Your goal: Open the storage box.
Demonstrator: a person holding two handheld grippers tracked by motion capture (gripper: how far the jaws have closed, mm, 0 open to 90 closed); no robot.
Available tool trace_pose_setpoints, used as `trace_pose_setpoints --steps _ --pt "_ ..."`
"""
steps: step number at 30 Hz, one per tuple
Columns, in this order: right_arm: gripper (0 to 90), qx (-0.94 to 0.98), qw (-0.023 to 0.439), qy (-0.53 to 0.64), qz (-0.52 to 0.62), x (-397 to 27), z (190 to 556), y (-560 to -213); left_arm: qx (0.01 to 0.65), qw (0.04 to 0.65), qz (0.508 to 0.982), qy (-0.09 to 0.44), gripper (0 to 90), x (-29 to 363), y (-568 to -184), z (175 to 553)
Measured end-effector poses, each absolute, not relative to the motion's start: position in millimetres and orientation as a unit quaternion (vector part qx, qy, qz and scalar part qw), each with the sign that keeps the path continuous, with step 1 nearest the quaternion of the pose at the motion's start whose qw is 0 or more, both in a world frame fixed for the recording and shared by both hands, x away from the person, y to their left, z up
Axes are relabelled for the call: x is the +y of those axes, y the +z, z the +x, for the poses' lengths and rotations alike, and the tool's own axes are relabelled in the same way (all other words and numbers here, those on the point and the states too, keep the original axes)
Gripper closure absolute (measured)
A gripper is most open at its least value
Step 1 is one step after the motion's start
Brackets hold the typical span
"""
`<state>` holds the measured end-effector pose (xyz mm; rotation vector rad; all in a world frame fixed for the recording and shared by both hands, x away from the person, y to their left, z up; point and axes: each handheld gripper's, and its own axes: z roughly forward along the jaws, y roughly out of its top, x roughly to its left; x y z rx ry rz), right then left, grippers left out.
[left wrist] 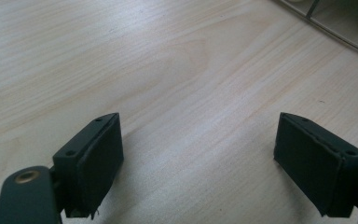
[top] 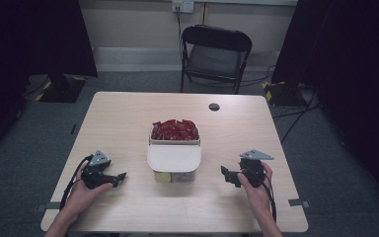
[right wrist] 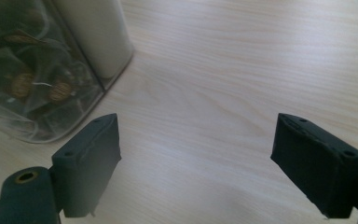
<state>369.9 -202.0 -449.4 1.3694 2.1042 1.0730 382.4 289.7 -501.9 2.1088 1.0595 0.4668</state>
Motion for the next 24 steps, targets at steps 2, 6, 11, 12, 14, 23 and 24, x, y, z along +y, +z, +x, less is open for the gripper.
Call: trace_pose_setpoints --steps 2,6,11,12,14,23,24 --pt "14.8 0.756 0.202 0.394 0.483 -197 368 -446 0.411 0.360 0.818 0.181 15.1 290 -502 382" --pt "14.6 0.760 0.194 0.408 0.467 -187 364 -439 0.411 0.360 0.818 0.181 15.1 290 -502 382" --pt "14.5 0.764 0.184 0.421 0.454 -174 360 -434 0.411 0.360 0.818 0.181 15.1 290 -502 382" --pt "14.4 0.765 0.180 0.423 0.451 -172 360 -433 0.411 0.360 0.818 0.181 15.1 290 -502 382" --pt "14.3 0.766 0.178 0.428 0.445 -167 359 -431 0.411 0.360 0.818 0.181 15.1 290 -502 382" --pt "14.1 0.773 0.171 0.438 0.425 -149 354 -424 0.411 0.360 0.818 0.181 15.1 290 -502 382" --pt "14.1 0.775 0.168 0.440 0.422 -147 353 -424 0.411 0.360 0.818 0.181 15.1 290 -502 382"
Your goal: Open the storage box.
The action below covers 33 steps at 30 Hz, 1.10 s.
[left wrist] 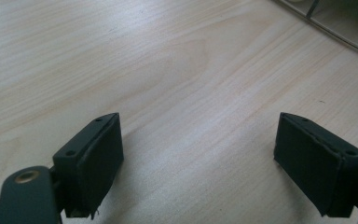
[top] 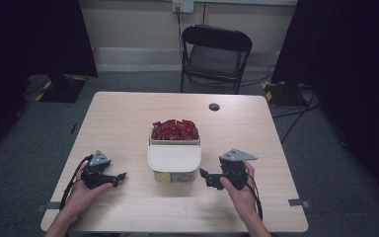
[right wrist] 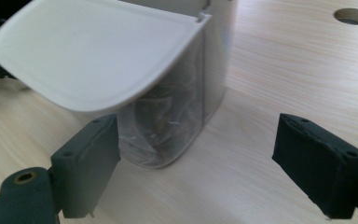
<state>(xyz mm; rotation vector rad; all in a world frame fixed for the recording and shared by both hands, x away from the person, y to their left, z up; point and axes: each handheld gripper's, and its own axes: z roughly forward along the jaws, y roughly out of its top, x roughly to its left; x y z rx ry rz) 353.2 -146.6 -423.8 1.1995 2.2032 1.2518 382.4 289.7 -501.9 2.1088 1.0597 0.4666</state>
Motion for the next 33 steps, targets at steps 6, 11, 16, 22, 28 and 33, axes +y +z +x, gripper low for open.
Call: trace_pose_setpoints --steps 6,11,16,22,28,33 --pt "14.0 0.790 0.156 0.438 0.400 -133 353 -422 0.411 0.359 0.818 0.181 15.1 290 -502 382" --pt "14.1 0.802 0.132 0.437 0.385 -116 355 -427 0.412 0.359 0.818 0.181 15.1 290 -502 382" --pt "14.2 0.804 0.127 0.438 0.381 -104 356 -436 0.412 0.359 0.818 0.181 15.1 290 -502 382" --pt "14.2 0.805 0.129 0.425 0.394 -106 363 -445 0.412 0.359 0.818 0.181 15.1 290 -502 382" --pt "12.7 0.800 0.128 0.432 0.396 -110 366 -444 0.411 0.359 0.818 0.181 15.1 290 -502 382" --pt "12.7 0.795 0.132 0.441 0.395 -111 365 -438 0.412 0.359 0.818 0.181 15.1 290 -502 382"
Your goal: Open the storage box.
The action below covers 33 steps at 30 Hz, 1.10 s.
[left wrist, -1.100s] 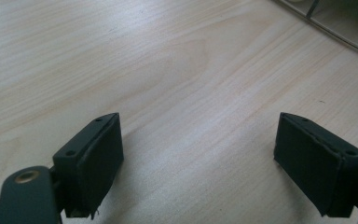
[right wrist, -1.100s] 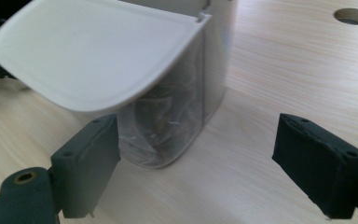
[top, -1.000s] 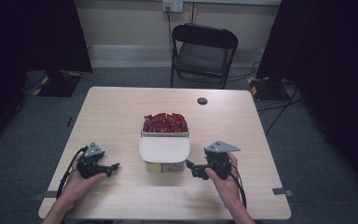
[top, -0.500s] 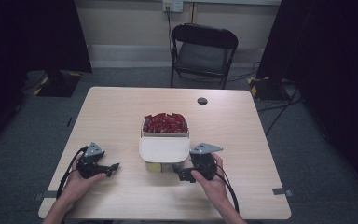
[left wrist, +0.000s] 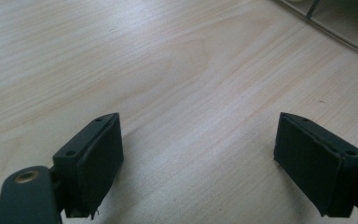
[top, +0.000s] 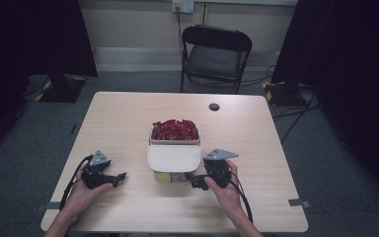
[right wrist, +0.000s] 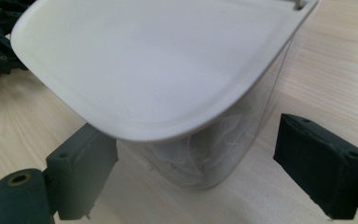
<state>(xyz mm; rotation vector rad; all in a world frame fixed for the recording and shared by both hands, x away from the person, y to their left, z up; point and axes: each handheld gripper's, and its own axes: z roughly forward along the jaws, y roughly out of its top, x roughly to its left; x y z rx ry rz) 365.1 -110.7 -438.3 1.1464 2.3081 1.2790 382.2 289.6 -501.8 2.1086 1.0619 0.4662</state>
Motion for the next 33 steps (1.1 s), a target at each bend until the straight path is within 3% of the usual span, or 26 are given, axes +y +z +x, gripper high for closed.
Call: trace_pose_setpoints --steps 33 --pt "13.5 0.788 0.139 0.456 0.389 -110 366 -418 0.412 0.359 0.818 0.181 15.1 290 -502 382"
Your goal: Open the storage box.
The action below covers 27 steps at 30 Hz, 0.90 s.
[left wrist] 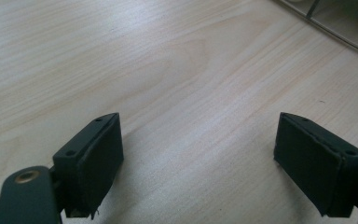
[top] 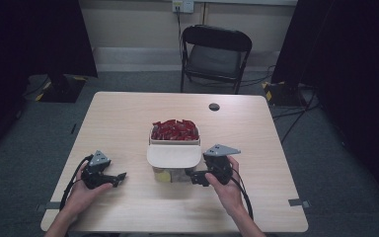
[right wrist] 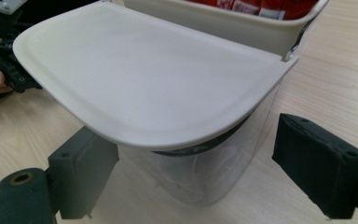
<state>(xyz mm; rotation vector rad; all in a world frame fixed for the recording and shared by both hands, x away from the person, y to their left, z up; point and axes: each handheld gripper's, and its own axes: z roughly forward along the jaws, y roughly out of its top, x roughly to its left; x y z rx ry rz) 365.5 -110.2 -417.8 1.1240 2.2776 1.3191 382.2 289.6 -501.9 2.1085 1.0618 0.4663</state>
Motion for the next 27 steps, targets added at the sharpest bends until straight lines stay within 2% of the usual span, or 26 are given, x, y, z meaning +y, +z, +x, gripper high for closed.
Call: trace_pose_setpoints --steps 27 --pt "13.6 0.777 0.131 0.471 0.397 -116 398 -395 0.412 0.359 0.818 0.181 15.1 290 -502 382"
